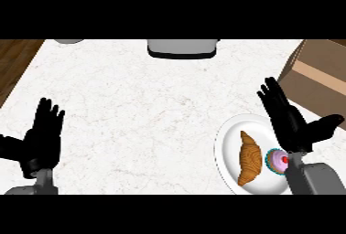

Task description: Pick the croissant from the plate and place it in the cardboard box

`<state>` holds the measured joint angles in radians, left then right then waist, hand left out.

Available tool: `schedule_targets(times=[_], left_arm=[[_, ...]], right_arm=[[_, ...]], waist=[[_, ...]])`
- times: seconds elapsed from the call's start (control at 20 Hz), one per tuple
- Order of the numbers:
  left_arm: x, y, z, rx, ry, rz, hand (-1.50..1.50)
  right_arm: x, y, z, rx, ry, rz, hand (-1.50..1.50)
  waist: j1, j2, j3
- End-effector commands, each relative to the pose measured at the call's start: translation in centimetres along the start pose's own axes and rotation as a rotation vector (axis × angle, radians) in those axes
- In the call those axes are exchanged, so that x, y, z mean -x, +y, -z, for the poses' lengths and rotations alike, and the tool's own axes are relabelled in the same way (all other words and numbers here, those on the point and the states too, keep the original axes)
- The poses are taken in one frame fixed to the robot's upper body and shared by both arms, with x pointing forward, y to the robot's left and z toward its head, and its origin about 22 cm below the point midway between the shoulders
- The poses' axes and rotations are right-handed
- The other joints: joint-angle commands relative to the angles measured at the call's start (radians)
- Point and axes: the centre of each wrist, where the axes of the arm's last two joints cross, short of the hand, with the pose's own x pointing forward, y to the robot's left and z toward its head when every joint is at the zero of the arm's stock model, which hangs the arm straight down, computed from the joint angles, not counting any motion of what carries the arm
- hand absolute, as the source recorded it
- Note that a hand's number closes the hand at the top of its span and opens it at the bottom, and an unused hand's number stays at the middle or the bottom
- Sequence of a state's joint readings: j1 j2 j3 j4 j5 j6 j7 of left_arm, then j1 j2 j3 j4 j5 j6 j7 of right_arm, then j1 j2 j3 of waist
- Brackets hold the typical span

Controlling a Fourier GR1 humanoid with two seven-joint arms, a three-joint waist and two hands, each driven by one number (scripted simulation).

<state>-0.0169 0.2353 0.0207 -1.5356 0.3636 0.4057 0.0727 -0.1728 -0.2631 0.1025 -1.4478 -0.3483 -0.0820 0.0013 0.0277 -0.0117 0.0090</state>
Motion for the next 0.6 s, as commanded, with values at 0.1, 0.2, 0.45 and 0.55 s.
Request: schedule_targets(times=[0.1,0.2,0.45,0.55], left_arm=[[-3.2,0.4,0.9,0.208,-0.199,0.239,0.0],[-5.7,-0.4,1.4,0.347,-0.32,0.392,0.0],[-4.9,-1.5,1.1,0.548,-0.343,0.498,0.0],[-5.5,-2.6,0.5,0.6,-0.352,0.495,0.0]], right_arm=[[-7.1,-1.9,-0.4,0.031,-0.243,-0.222,-1.5],[-11.1,-3.5,0.1,0.082,-0.392,-0.355,-1.5],[-12.9,-8.0,-3.7,0.14,-0.319,-0.746,-1.5],[-12.8,-7.5,-5.7,0.083,-0.354,-0.828,-1.5]], waist=[[-0.08,-0.01,-0.013],[-0.13,-0.026,-0.014],[-0.134,-0.004,-0.012],[-0.105,-0.003,-0.01]])
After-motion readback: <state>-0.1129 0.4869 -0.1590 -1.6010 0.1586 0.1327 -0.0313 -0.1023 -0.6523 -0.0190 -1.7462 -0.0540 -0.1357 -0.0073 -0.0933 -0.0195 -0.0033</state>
